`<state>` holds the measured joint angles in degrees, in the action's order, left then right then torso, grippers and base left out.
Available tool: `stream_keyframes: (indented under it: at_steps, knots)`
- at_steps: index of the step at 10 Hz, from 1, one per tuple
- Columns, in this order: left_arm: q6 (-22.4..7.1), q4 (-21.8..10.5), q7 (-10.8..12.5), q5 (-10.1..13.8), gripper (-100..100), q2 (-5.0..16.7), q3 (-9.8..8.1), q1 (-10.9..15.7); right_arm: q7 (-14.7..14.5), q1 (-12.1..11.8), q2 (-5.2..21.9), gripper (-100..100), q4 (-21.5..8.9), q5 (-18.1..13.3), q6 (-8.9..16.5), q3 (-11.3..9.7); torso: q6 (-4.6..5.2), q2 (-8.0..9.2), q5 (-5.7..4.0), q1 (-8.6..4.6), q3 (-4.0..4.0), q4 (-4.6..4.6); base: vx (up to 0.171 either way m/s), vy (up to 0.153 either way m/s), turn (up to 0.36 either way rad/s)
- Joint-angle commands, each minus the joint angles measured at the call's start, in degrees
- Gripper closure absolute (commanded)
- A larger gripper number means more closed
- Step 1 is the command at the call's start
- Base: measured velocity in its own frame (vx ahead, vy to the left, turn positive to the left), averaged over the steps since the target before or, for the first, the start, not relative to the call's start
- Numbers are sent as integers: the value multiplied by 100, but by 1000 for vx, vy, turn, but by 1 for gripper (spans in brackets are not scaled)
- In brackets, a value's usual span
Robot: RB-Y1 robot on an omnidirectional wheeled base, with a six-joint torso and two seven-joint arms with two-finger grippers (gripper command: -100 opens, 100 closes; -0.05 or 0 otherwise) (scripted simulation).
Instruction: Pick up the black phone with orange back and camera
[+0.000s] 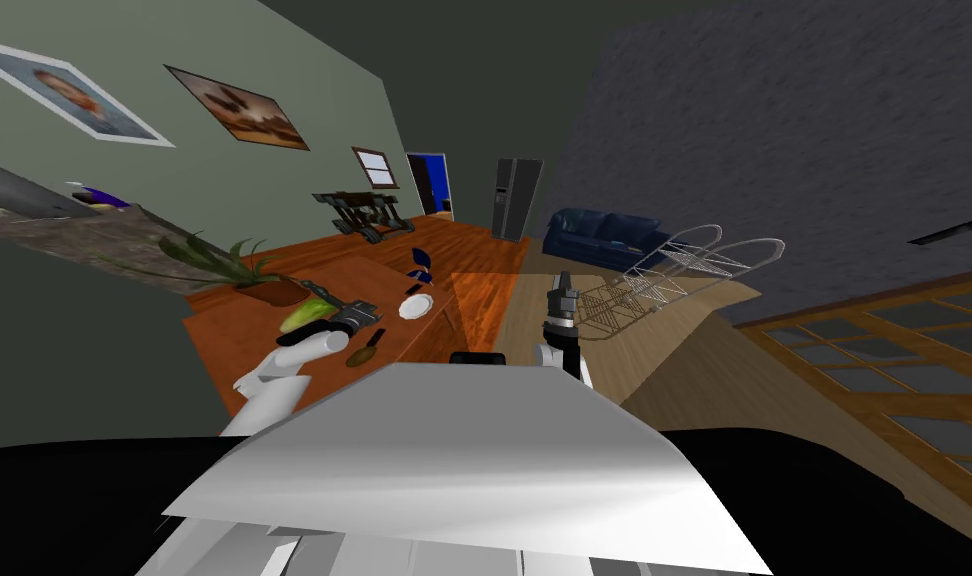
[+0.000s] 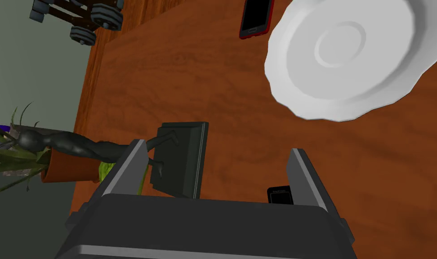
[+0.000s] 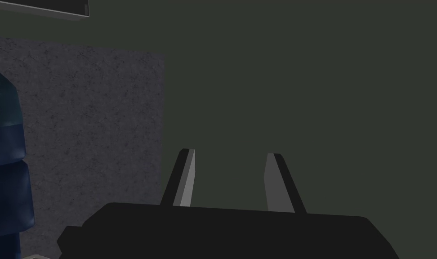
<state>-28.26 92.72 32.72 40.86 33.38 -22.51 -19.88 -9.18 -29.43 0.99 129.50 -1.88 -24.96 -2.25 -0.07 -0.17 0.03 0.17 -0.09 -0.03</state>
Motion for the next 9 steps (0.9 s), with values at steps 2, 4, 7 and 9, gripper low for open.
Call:
stream_keyframes:
  at_steps: [2, 4, 7, 9]
  knots:
    - [-444, -386, 279, 232, -100, 129, -37, -62, 0, -1, 0, 0, 0, 0, 0, 0, -3, 0, 0, 0, 0, 0, 37, 16, -166]
    - [-754, -712, 451, 397, -100, 224, -68, -141, 0, -1, 0, 0, 0, 0, 0, 1, -4, 1, 1, 4, 0, 0, 35, 22, -167]
    - [-1041, -1089, 615, 554, -100, 311, -93, -222, 0, 0, 0, 0, 0, 0, 0, 0, -1, -6, 1, 6, -3, -1, 46, 30, -136]
    - [-1292, -1362, 771, 701, -100, 388, -112, -306, 0, -1, 0, 0, 0, 0, 0, 1, -3, -5, 1, 7, -3, -1, 45, 33, -119]
